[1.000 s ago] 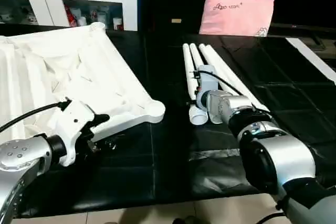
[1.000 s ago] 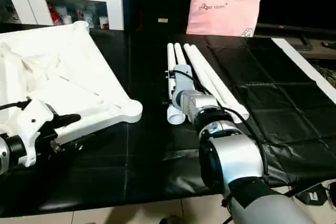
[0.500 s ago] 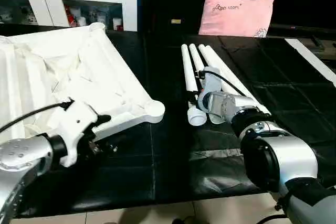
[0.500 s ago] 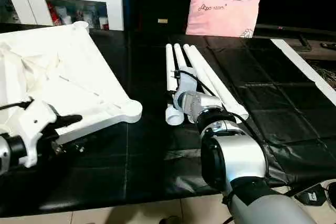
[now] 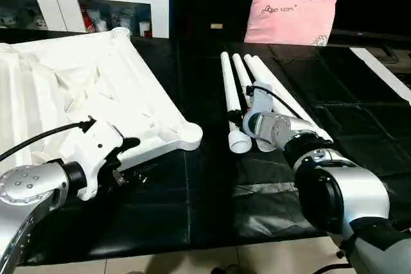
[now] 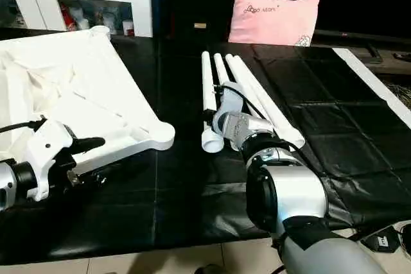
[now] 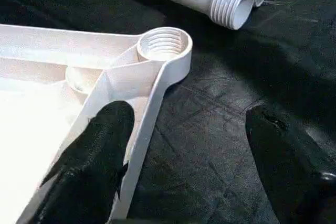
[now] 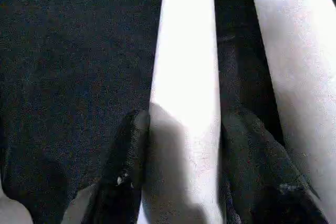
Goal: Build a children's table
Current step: Pick table leg
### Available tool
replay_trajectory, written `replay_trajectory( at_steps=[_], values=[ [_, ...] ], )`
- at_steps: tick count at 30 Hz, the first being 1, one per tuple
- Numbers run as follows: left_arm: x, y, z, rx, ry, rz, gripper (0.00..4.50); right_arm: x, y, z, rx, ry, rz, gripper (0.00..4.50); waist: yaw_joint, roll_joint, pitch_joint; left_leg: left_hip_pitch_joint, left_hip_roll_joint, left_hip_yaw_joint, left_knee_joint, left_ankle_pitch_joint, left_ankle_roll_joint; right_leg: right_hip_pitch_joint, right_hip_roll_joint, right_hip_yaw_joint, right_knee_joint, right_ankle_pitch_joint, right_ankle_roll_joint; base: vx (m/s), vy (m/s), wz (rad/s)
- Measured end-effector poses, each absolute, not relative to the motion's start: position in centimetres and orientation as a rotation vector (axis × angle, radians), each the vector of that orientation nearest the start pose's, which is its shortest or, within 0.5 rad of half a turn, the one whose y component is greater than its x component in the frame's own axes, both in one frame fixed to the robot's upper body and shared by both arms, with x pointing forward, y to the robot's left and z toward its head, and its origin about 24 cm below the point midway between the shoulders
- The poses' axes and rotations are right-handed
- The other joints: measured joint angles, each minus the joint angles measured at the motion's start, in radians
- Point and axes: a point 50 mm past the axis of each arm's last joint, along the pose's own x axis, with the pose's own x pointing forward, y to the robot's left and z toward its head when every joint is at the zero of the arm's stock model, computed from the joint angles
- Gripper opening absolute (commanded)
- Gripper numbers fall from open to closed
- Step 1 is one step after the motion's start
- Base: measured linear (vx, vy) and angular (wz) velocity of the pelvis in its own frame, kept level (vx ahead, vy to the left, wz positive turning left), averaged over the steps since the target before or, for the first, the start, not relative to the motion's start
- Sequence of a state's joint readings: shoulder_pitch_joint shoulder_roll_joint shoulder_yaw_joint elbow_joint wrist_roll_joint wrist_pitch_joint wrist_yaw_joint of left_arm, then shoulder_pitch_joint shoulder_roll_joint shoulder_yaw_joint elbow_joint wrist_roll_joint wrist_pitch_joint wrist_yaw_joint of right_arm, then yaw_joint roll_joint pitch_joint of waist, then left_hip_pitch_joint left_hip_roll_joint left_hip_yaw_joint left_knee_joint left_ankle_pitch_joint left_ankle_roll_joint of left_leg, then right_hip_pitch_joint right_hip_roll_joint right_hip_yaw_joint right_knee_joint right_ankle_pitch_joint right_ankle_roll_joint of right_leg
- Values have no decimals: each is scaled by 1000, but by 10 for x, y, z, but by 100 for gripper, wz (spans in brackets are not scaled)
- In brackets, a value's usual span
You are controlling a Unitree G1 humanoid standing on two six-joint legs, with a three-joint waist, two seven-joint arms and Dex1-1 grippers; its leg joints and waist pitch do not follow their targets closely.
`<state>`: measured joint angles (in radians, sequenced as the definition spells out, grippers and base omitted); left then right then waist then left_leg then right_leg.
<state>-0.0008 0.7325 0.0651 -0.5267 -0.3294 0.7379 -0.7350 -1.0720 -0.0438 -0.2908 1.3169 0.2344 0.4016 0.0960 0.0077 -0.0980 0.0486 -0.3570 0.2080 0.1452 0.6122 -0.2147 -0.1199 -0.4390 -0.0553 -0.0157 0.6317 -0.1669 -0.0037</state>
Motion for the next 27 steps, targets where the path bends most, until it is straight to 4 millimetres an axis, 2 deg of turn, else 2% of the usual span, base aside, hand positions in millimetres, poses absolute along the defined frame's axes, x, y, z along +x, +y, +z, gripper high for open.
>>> replay_trajectory(
  at_steps=[5,10,16,21,27],
  values=[
    [222,204,122,350,387,-773,380,386,-90,59,386,653,210,182,0,0,0,0,0,0,0,0,0,0,0,0,0,0,0,0,0,0],
    [223,198,119,331,378,-777,380,387,-79,65,530,602,264,182,0,0,0,0,0,0,0,0,0,0,0,0,1,0,0,0,0,0],
    [228,191,122,317,337,-778,380,395,-68,86,684,482,313,182,2,0,0,0,0,0,1,0,0,0,0,0,1,0,0,0,0,0],
    [233,188,118,288,334,-764,380,400,-72,96,644,387,321,182,10,2,1,0,0,0,1,0,0,0,0,0,1,0,0,0,0,0],
    [240,181,118,276,308,-776,380,400,-75,97,649,349,331,182,22,4,3,1,0,0,1,0,0,0,0,0,1,0,-1,0,0,0]
  ],
)
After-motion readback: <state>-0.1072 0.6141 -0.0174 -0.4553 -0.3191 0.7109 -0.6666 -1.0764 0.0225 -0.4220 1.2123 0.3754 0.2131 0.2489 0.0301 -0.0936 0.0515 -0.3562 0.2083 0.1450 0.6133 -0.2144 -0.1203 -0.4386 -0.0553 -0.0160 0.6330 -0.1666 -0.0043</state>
